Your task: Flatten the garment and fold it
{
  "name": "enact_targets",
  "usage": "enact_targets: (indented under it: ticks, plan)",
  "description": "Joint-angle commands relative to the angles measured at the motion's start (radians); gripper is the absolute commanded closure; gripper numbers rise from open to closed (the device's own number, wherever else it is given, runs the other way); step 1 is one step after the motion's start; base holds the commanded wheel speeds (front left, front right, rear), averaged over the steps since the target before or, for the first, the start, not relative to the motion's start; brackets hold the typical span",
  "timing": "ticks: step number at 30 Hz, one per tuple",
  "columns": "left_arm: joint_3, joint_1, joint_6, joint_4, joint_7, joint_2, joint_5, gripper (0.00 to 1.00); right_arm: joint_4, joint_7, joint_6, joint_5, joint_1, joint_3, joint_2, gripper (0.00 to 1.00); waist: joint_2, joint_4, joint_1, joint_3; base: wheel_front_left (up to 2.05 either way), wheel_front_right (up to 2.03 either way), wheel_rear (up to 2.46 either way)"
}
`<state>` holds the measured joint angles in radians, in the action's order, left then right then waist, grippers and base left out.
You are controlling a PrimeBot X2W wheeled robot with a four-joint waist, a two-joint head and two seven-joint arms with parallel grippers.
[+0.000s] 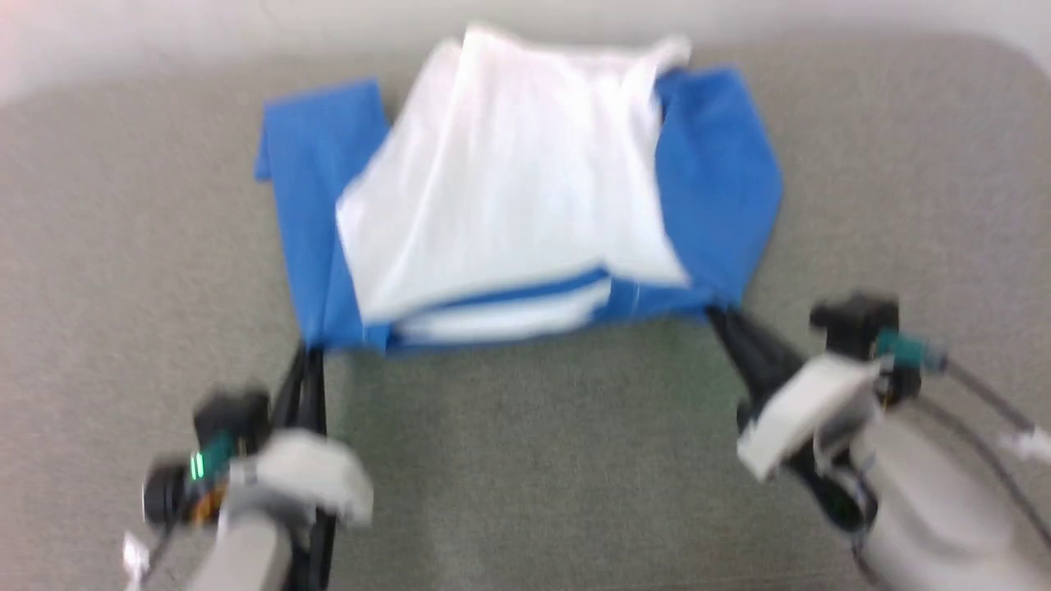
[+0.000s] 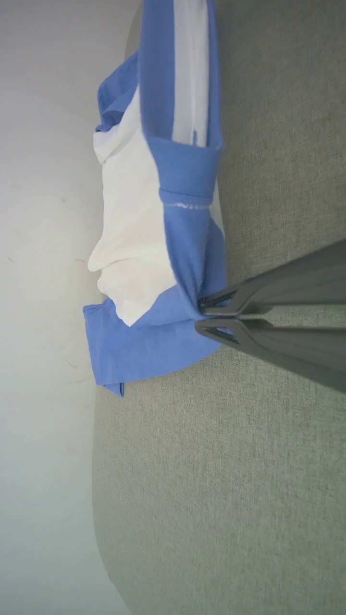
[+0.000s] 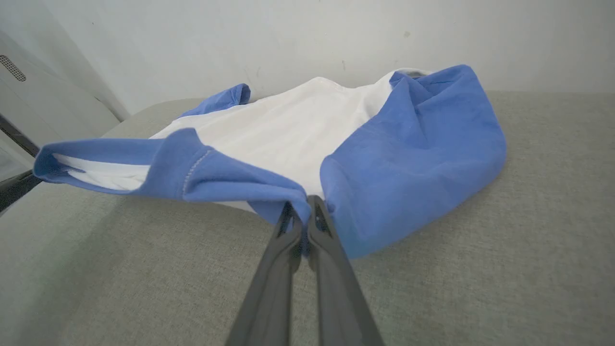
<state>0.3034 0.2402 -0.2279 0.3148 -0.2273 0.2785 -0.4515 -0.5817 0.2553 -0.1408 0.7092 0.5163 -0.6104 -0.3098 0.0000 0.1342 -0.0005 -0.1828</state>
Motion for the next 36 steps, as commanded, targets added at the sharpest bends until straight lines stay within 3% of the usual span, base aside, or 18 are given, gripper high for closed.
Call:
enact_targets:
  ticks: [1, 12, 18, 24, 26, 27, 28, 29, 36]
  plan:
    - [-0.017, -0.045, -0.033, -0.015, 0.006, 0.026, -0.003, 1.0, 0.002, 0.002, 0.01, -0.009, -0.029, 0.024, -0.021, 1.0, 0.0, -0.004, 0.0005, 0.115, 0.0, 0.0, 0.0]
    - [0.06, -0.434, -0.145, -0.286, 0.153, 0.049, 0.006, 1.0, 0.212, -0.111, 0.01, -0.157, -0.427, 0.21, -0.014, 1.0, 0.0, -0.027, 0.0005, 0.197, 0.0, 0.0, 0.0]
    - [0.087, -0.527, -0.151, -0.303, 0.2, 0.049, -0.018, 1.0, 0.35, -0.232, 0.01, -0.285, -0.624, 0.347, 0.035, 1.0, 0.0, -0.041, 0.0005, 0.194, 0.0, 0.0, 0.0]
    - [0.102, -0.469, -0.105, -0.215, 0.148, -0.008, -0.047, 1.0, 0.395, -0.301, 0.01, -0.402, -0.672, 0.394, 0.104, 1.0, 0.0, -0.04, 0.0005, 0.149, 0.0, 0.0, 0.0]
    - [0.101, -0.437, -0.081, -0.163, 0.113, -0.034, -0.061, 1.0, 0.375, -0.312, 0.01, -0.42, -0.663, 0.384, 0.118, 0.63, 0.0, -0.038, 0.0005, 0.137, 0.0, 0.0, 0.0]
    - [0.1, -0.423, -0.069, -0.136, 0.099, -0.047, -0.071, 0.78, 0.365, -0.316, 0.01, -0.416, -0.658, 0.373, 0.128, 0.52, 0.0, -0.037, 0.0005, 0.133, 0.0, 0.0, 0.0]
    - [0.098, -0.409, -0.056, -0.114, 0.083, -0.058, -0.08, 0.54, 0.359, -0.313, 0.01, -0.408, -0.652, 0.364, 0.135, 0.0, 0.0, -0.035, 0.0005, 0.131, 0.0, 0.0, 0.0]
    - [0.095, -0.398, -0.046, -0.095, 0.066, -0.071, -0.089, 0.03, 0.351, -0.313, 0.01, -0.406, -0.649, 0.349, 0.135, 0.0, 0.0, -0.035, 0.0005, 0.131, 0.0, 0.0, 0.0]
    - [0.052, -0.362, -0.01, -0.106, -0.021, -0.089, -0.084, 0.0, 0.431, -0.181, 0.01, -0.382, -0.658, 0.379, 0.146, 0.0, 0.0, -0.031, 0.0005, 0.133, 0.0, 0.0, 0.0]
